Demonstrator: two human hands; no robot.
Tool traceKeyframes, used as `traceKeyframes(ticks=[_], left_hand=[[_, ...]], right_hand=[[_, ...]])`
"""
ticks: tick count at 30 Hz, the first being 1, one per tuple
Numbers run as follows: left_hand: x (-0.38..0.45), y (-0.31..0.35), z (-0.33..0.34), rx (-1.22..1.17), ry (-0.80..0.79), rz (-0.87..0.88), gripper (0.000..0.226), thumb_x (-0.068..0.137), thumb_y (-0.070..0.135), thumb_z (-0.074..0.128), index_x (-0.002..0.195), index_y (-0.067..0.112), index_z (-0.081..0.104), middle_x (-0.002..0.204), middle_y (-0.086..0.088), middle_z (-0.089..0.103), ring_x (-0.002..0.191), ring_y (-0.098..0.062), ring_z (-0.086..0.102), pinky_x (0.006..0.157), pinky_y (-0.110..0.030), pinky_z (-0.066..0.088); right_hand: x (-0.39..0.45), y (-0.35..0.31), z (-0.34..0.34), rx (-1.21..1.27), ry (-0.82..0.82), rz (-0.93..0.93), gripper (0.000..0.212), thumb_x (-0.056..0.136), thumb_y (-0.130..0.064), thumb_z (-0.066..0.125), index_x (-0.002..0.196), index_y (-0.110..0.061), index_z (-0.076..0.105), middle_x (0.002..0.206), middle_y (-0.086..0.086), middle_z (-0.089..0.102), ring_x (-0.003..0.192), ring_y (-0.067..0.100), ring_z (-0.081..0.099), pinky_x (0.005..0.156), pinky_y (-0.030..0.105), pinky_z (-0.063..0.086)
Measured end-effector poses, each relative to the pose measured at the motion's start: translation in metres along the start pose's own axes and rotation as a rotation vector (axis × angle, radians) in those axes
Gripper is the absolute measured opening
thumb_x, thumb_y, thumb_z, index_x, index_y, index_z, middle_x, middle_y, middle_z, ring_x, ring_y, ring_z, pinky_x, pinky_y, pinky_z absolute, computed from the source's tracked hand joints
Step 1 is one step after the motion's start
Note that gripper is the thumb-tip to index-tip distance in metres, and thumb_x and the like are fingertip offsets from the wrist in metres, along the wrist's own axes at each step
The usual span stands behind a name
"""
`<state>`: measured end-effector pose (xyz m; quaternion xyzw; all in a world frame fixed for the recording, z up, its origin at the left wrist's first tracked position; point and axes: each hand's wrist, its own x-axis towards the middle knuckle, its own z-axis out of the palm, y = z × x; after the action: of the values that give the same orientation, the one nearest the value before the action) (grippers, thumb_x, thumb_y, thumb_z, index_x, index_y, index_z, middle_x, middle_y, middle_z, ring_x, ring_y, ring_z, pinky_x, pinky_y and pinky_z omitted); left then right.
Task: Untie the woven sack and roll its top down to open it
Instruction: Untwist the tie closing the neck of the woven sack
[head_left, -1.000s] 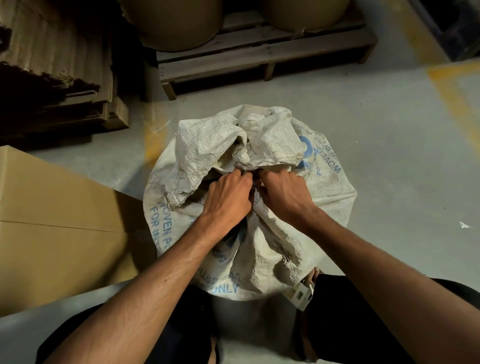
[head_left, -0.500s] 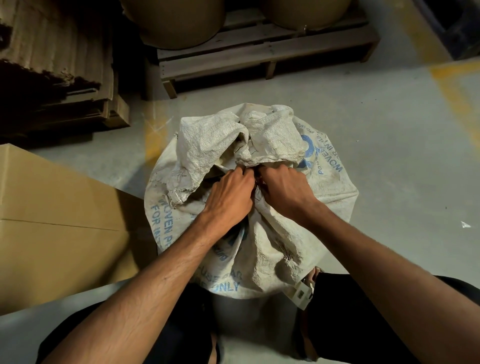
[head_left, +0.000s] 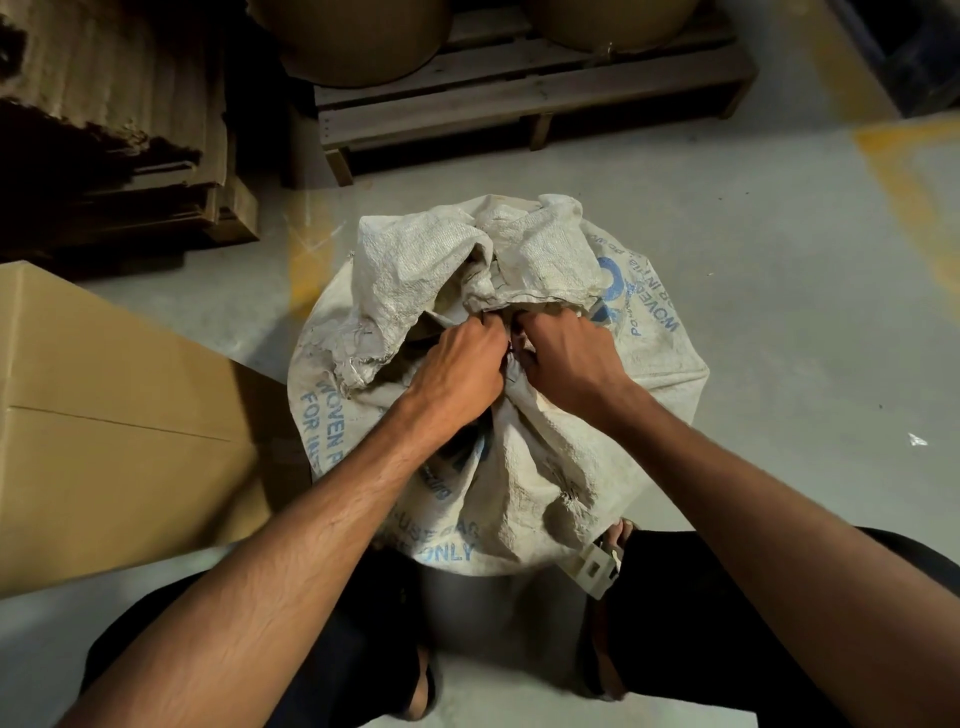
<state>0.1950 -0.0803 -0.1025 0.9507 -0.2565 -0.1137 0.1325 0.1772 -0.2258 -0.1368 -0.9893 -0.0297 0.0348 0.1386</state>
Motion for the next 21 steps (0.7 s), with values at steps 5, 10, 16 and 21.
traceKeyframes(ticks=[5, 10, 16, 21], left_hand=[[-0.002, -0.005, -0.006, -0.028, 0.038, 0.006, 0.012, 0.086, -0.005, 0.051, 0.092, 0.005, 0.05, 0.08, -0.009, 0.052, 0.077, -0.032, 0.06, 0.064, -0.028, 0.037], [-0.001, -0.012, -0.003, -0.078, 0.08, -0.038, 0.012, 0.086, 0.001, 0.054, 0.081, 0.009, 0.046, 0.069, 0.001, 0.046, 0.064, -0.025, 0.052, 0.056, -0.034, 0.038], [-0.002, -0.017, 0.0, -0.35, 0.103, -0.312, 0.014, 0.086, 0.006, 0.061, 0.092, 0.014, 0.071, 0.092, 0.002, 0.07, 0.075, -0.019, 0.062, 0.073, -0.034, 0.055], [0.0, -0.024, -0.005, -0.718, -0.012, -0.587, 0.013, 0.088, 0.005, 0.062, 0.089, 0.002, 0.074, 0.096, 0.001, 0.074, 0.084, -0.015, 0.066, 0.071, -0.04, 0.062]], right_hand=[[0.0, -0.001, -0.006, 0.041, 0.014, 0.035, 0.019, 0.098, -0.022, 0.047, 0.105, -0.016, 0.064, 0.104, 0.012, 0.068, 0.093, 0.037, 0.066, 0.063, 0.038, 0.042], [-0.005, -0.002, -0.009, 0.057, 0.007, 0.06, 0.023, 0.101, -0.026, 0.043, 0.106, -0.017, 0.064, 0.106, 0.011, 0.068, 0.093, 0.037, 0.066, 0.063, 0.039, 0.042], [-0.014, -0.006, -0.012, 0.103, -0.042, 0.088, 0.016, 0.095, -0.021, 0.062, 0.11, -0.018, 0.062, 0.108, 0.012, 0.069, 0.097, 0.037, 0.067, 0.071, 0.045, 0.055], [-0.017, -0.012, -0.012, 0.231, -0.008, 0.135, 0.024, 0.089, -0.013, 0.056, 0.106, -0.019, 0.07, 0.101, 0.011, 0.074, 0.088, 0.032, 0.07, 0.07, 0.048, 0.06]])
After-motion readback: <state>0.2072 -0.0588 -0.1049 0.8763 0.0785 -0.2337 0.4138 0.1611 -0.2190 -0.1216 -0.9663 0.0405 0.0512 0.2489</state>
